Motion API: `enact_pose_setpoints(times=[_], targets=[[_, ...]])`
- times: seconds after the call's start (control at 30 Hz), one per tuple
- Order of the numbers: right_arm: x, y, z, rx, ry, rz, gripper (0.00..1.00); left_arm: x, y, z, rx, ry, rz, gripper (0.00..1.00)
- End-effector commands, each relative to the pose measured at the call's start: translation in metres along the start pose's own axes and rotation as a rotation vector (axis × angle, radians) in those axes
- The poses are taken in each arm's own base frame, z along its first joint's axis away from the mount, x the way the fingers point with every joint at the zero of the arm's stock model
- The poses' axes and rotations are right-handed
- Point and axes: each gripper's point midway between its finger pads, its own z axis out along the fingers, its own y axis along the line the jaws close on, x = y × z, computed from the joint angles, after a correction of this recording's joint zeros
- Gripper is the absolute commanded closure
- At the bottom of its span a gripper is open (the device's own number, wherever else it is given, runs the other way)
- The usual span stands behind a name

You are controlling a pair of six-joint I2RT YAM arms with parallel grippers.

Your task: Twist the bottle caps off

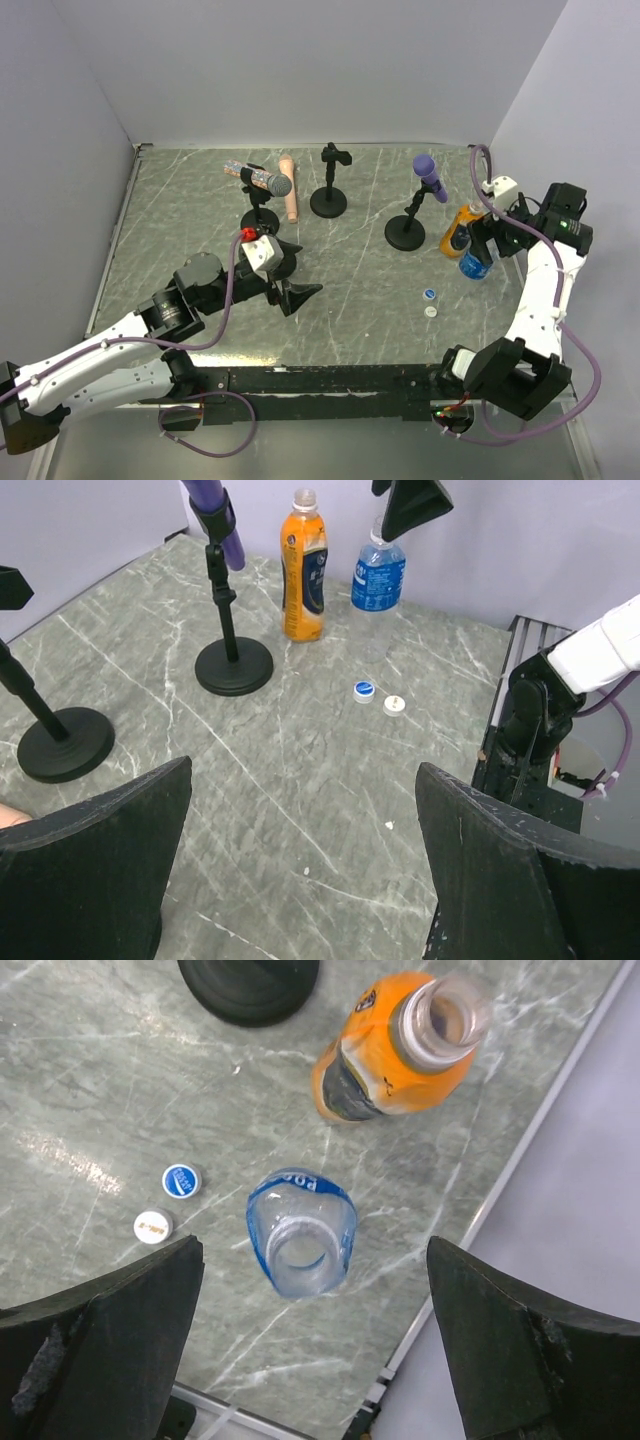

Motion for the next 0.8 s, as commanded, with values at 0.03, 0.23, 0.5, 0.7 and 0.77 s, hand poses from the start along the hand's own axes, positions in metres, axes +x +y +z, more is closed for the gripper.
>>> enact_pose_setpoints(times=[0.03,0.23,0.5,0.7,0.77], targets=[[-0.026,0.005,-0.032,0.031,-0.063,-0.049,0.01,-0.037,0.002,-0.002,-0.021,-0.084,-0.028,0.03],[-0.045,0.009,-0.054,0.047,-0.107,-0.085,0.01,-0.045,0.011,0.000,-0.081,-0.051,-0.068,0.04],[-0.074,0.013,-0.070,0.045,-0.206,-0.085,0.01,-0.070,0.036,-0.003,-0.227,-0.054,-0.143,0.03],[-0.108,0.024,-0.084,0.009,-0.349,-0.075,0.01,-0.072,0.077,-0.016,-0.373,0.039,-0.206,0.04],[-0.117,0.029,-0.087,-0.010,-0.402,-0.048,0.01,-0.074,0.091,-0.025,-0.439,0.054,-0.207,0.04]])
